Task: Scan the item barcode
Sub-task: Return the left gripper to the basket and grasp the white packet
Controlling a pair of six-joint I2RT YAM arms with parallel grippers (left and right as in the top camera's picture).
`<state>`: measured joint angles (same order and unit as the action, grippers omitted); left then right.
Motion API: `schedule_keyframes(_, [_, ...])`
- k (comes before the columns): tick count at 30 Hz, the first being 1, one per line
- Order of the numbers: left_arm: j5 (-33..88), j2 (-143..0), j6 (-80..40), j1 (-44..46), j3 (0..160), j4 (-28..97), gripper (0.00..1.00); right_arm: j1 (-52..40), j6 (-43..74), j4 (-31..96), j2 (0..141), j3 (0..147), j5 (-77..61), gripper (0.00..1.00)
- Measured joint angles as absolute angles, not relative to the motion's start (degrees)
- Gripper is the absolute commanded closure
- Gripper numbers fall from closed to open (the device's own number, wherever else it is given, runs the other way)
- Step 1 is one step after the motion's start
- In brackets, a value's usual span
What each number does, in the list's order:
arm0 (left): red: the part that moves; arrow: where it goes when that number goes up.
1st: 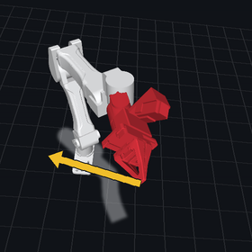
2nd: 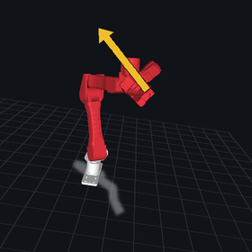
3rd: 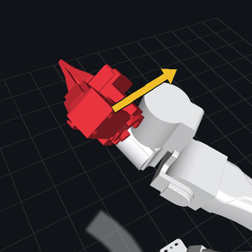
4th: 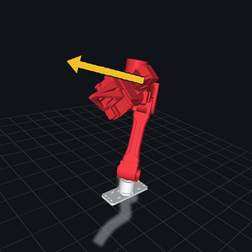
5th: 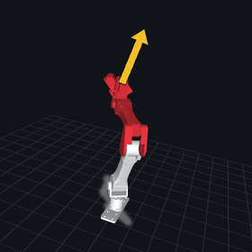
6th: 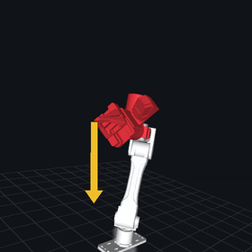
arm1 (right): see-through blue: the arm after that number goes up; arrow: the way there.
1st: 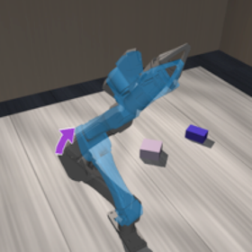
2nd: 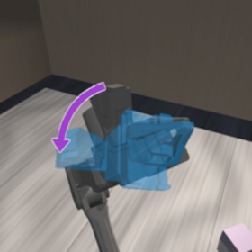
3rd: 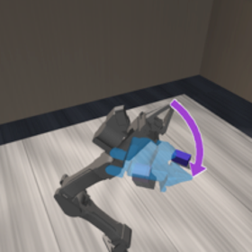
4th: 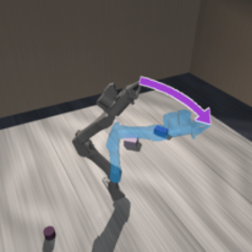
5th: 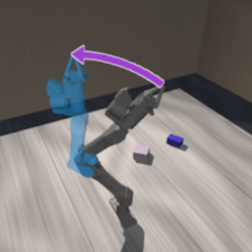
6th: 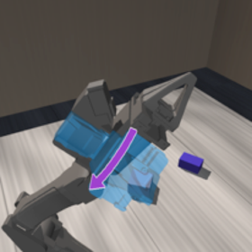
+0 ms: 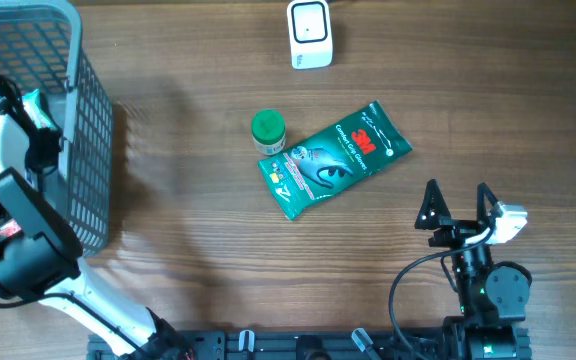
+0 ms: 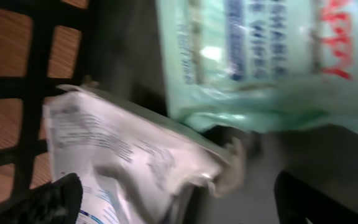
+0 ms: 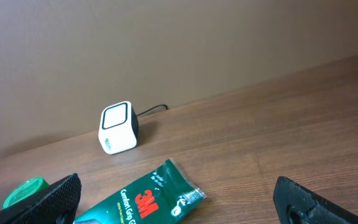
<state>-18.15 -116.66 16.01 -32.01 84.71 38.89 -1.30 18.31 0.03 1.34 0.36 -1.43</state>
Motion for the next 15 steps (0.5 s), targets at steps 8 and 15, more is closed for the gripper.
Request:
schedule_keyframes(8, [-18.52,-117.23,16.16,-34.06,84.68,35.24,0.24,-1.3,18.28,0.03,1.34,0.36,-1.43,0.01])
schedule_keyframes(15, [-16.99,-117.23,16.25,-34.04,84.68,34.44,0.55,-1.3,18.28,0.03,1.34,0.36,-1.43,0.0])
